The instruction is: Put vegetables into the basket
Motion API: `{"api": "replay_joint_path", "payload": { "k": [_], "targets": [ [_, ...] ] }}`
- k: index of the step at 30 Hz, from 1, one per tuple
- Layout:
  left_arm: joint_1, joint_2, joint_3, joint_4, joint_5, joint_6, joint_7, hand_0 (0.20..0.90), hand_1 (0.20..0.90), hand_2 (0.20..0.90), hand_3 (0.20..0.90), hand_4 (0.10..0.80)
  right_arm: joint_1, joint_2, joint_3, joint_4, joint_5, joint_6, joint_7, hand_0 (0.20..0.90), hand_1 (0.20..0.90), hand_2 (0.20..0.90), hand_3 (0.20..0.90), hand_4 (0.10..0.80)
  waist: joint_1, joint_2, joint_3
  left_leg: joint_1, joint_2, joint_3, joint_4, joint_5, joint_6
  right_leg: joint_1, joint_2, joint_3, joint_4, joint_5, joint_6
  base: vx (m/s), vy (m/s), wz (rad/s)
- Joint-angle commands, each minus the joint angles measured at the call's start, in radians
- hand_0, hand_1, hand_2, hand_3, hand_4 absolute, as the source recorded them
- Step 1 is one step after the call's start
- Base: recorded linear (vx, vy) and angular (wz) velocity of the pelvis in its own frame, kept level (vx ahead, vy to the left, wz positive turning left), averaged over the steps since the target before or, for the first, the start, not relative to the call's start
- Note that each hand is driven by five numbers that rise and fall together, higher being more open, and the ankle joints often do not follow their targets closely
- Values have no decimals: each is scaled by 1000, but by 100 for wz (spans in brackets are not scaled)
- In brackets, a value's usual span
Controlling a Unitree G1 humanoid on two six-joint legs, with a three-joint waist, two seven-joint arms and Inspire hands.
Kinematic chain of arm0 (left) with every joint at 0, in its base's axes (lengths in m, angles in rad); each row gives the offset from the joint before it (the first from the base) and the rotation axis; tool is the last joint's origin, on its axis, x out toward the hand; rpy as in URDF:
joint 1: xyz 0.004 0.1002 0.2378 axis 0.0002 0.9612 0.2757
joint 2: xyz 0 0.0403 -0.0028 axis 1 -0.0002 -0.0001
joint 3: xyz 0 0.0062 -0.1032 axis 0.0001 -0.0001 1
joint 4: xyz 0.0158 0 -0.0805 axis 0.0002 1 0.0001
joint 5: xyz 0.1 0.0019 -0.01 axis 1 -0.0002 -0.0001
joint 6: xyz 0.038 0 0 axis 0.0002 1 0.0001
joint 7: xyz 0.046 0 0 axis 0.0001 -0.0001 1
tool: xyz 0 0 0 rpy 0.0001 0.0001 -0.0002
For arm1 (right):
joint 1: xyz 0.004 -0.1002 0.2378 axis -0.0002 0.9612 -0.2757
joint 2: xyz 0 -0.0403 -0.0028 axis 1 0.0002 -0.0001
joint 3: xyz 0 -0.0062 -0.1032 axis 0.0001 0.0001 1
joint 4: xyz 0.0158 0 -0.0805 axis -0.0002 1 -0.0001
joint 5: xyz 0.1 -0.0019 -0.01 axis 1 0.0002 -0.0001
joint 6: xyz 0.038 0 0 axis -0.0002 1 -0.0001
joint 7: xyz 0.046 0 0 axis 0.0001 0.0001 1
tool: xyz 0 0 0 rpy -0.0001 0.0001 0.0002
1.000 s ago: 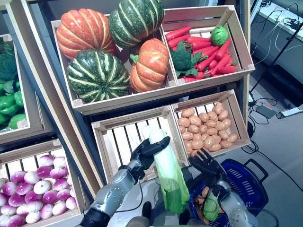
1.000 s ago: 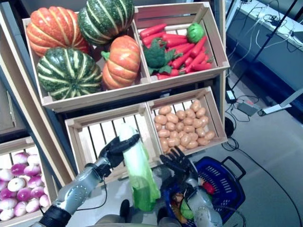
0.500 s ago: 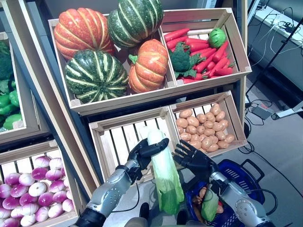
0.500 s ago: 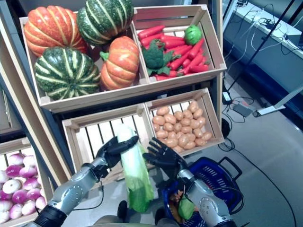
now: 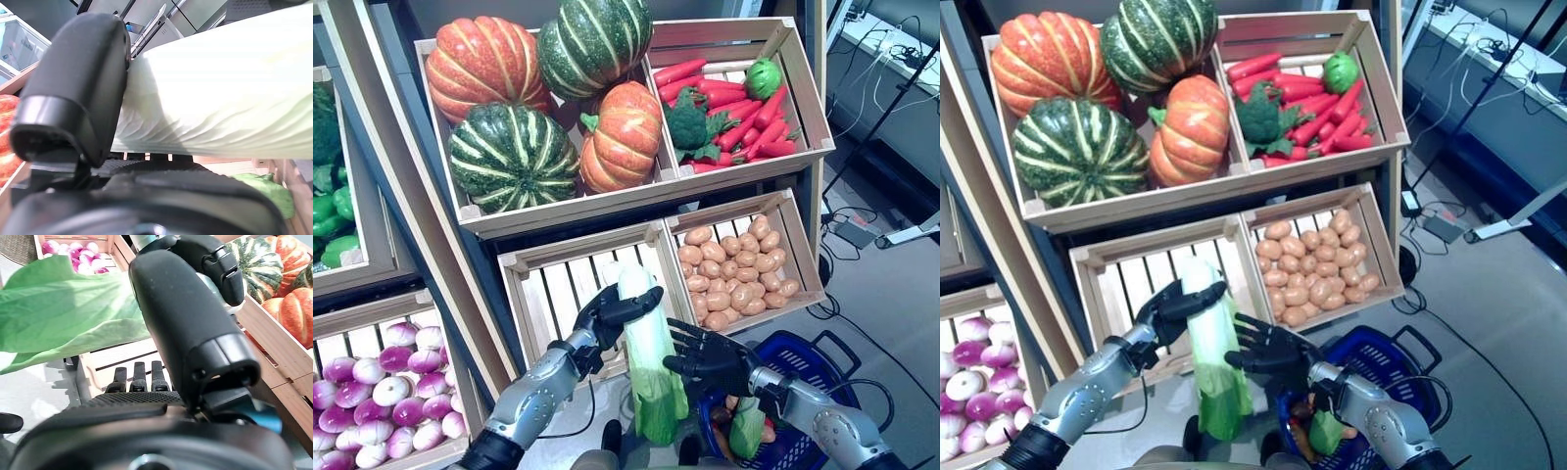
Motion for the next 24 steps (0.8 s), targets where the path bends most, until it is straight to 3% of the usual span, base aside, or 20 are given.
{"api": "replay_joint_path", "payload": {
  "k": [1,12,14,24],
  "targets": [
    [-60,-5,3,-111,-15,-142,-71,300,300,300,300,400,-63,-26,13,-71,3,-53,74,900,900,900,900,800,14,-28,-87,47,37,17,10,-87,-33,-27,-82,-19,12,72,49,0,0,0],
    [-65,-11,8,-114,-7,-140,-88,300,300,300,300,400,-68,-18,13,-51,4,2,85,900,900,900,900,800,13,-29,-88,47,40,16,10,-85,-35,-27,-82,-10,11,71,50,0,0,0],
    [-66,-11,6,-109,-60,-125,-130,300,300,300,300,400,-69,-18,19,-45,5,6,96,900,900,900,900,800,14,-30,-88,47,41,16,10,-86,-35,-25,-83,-11,10,71,50,0,0,0],
    [-100,2,-83,-155,-12,-117,-274,300,300,300,300,400,-99,-21,71,-31,-21,44,107,900,900,900,900,800,10,-24,-92,46,42,15,8,-82,-33,-28,-82,-2,14,70,53,0,0,0]
  ]
}}
